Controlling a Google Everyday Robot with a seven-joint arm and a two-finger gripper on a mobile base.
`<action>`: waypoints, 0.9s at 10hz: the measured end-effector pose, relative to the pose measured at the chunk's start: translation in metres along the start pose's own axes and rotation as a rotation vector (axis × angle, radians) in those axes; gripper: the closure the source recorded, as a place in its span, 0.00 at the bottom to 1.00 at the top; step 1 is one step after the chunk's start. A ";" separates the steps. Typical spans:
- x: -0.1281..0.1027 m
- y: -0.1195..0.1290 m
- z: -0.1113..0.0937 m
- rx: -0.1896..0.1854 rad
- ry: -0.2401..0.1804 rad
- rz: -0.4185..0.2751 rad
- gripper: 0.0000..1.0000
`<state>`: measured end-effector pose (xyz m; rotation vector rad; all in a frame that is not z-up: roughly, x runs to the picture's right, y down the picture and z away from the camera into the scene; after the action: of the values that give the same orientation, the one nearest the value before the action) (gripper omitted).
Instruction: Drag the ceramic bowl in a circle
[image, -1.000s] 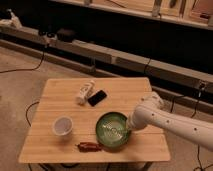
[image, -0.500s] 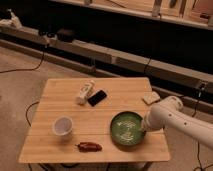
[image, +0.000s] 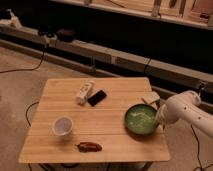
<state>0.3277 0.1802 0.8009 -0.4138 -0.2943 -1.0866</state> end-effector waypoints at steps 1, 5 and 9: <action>0.014 0.000 0.002 -0.002 0.016 0.028 0.89; 0.055 -0.028 0.010 0.043 0.047 0.076 0.89; 0.057 -0.086 0.014 0.111 0.036 -0.002 0.89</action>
<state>0.2749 0.1073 0.8526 -0.2949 -0.3215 -1.0728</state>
